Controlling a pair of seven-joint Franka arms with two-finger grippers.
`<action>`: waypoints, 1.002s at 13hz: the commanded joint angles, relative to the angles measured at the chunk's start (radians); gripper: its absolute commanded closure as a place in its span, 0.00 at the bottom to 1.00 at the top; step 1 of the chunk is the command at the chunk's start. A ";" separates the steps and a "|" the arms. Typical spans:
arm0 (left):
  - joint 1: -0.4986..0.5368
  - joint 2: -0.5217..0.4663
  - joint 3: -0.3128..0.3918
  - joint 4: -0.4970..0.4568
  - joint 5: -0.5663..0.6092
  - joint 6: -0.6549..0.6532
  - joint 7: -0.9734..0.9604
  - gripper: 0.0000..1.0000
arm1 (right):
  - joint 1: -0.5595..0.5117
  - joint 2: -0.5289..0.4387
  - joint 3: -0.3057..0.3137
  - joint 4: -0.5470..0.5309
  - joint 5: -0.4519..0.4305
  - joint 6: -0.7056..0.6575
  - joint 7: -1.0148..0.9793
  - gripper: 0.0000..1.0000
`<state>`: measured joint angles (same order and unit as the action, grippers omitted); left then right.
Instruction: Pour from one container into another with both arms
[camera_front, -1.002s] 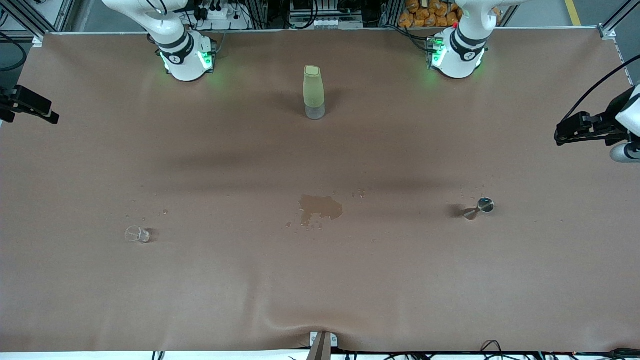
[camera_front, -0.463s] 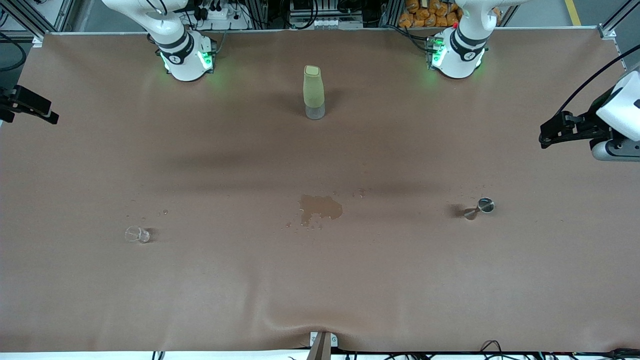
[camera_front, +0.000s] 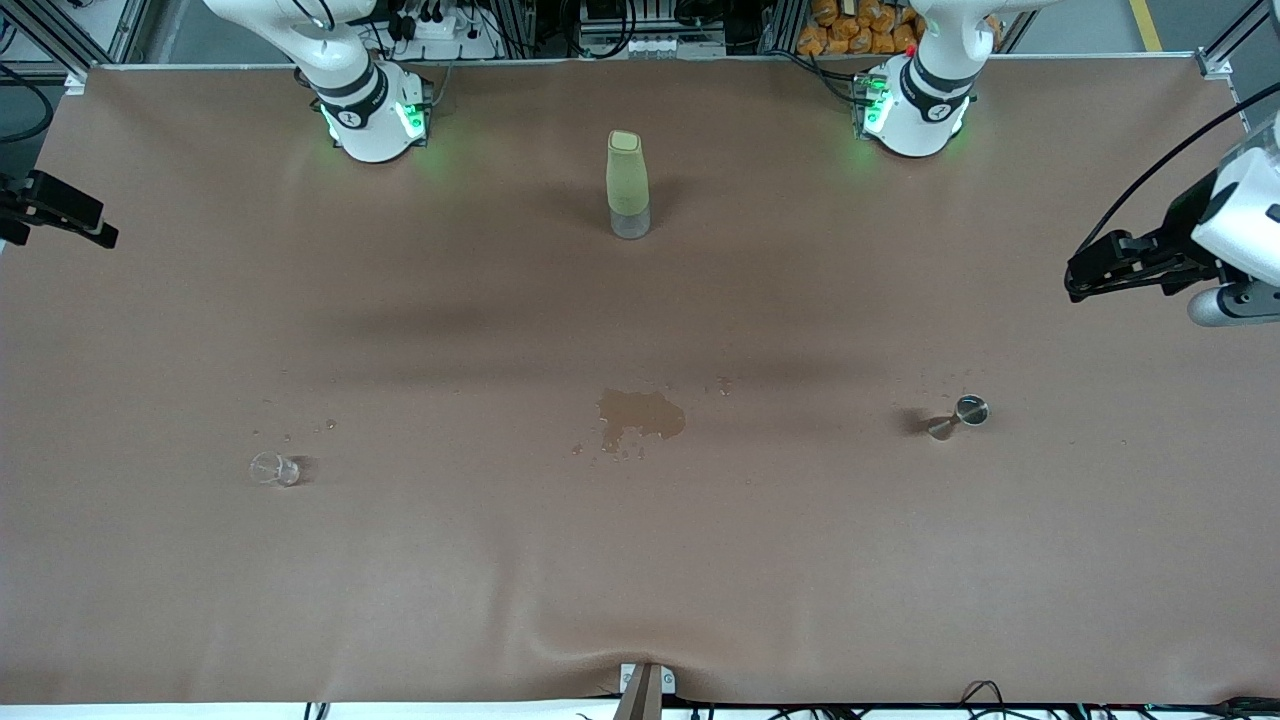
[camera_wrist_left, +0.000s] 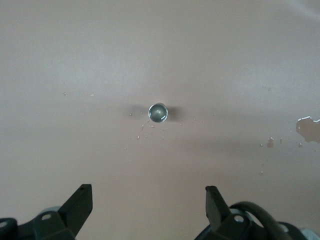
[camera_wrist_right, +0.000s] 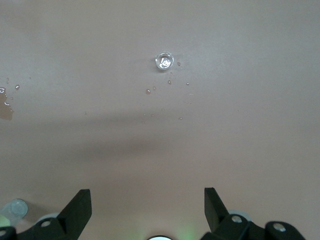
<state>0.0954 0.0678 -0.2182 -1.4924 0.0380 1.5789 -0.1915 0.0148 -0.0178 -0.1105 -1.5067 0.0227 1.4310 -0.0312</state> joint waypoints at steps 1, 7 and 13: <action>0.018 -0.101 0.002 -0.137 -0.015 0.069 0.006 0.00 | 0.002 -0.004 0.002 0.000 0.005 -0.001 0.008 0.00; 0.035 -0.103 0.006 -0.112 -0.018 0.064 0.027 0.00 | -0.001 -0.004 0.003 0.002 0.005 0.002 0.001 0.00; 0.035 -0.088 0.006 -0.091 -0.018 0.035 0.030 0.00 | -0.007 -0.004 0.003 0.002 0.005 0.005 -0.003 0.00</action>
<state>0.1238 -0.0180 -0.2106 -1.5915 0.0379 1.6267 -0.1776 0.0151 -0.0178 -0.1100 -1.5067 0.0227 1.4347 -0.0313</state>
